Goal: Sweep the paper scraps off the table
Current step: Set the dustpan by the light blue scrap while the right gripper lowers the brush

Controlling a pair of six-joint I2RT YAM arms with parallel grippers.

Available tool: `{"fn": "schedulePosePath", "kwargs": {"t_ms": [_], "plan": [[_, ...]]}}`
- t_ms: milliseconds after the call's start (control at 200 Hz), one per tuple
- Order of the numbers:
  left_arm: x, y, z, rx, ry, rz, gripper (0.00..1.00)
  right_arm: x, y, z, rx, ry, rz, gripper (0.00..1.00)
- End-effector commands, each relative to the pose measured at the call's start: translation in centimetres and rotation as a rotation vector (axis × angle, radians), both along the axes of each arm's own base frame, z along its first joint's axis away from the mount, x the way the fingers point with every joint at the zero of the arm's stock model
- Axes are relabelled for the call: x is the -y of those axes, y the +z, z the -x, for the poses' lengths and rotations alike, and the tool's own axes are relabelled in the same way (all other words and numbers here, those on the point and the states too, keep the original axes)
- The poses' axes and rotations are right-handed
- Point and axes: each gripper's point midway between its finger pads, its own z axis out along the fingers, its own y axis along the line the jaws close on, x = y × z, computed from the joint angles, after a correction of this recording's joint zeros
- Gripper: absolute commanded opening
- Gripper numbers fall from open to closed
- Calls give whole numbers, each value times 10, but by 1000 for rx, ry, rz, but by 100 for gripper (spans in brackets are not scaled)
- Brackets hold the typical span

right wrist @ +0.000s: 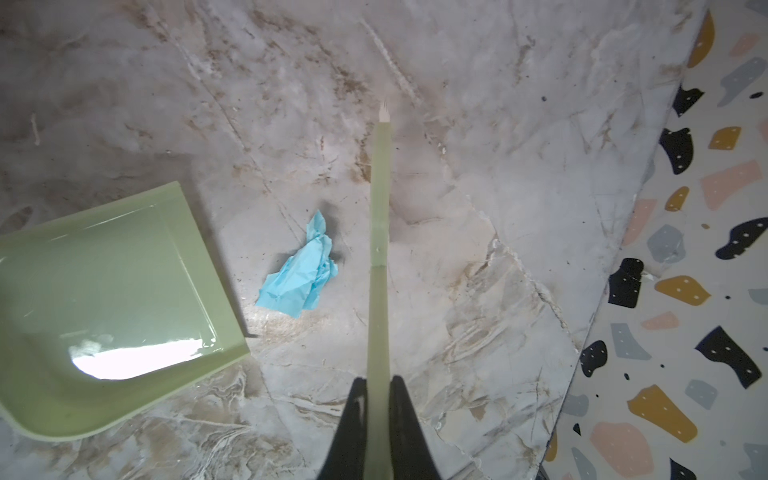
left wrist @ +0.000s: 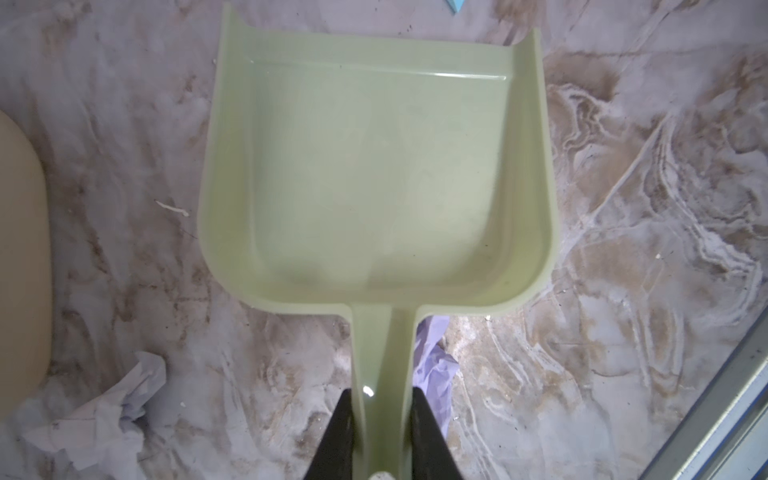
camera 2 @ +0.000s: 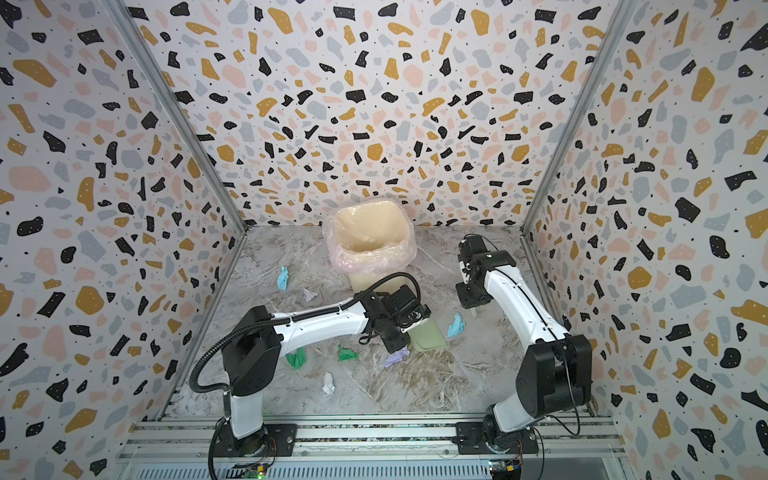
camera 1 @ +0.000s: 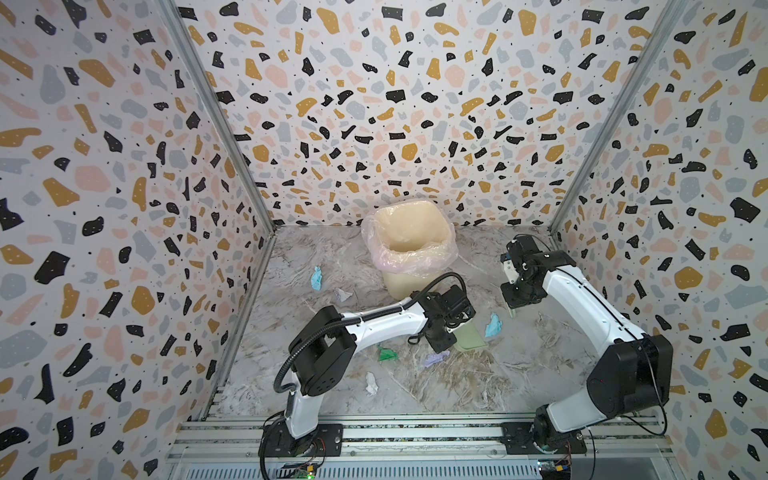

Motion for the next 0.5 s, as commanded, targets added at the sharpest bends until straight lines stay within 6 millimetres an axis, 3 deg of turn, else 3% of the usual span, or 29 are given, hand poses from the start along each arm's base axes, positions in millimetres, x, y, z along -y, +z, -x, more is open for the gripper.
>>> {"fn": "schedulePosePath", "kwargs": {"t_ms": [0,496], "plan": [[4,2,-2,5,-37,-31,0,4,-2,4,-39,-2,16,0],[2,-7,-2,-18,-87,-101,0,-24,-13,10,-85,83,-74,0]]}}
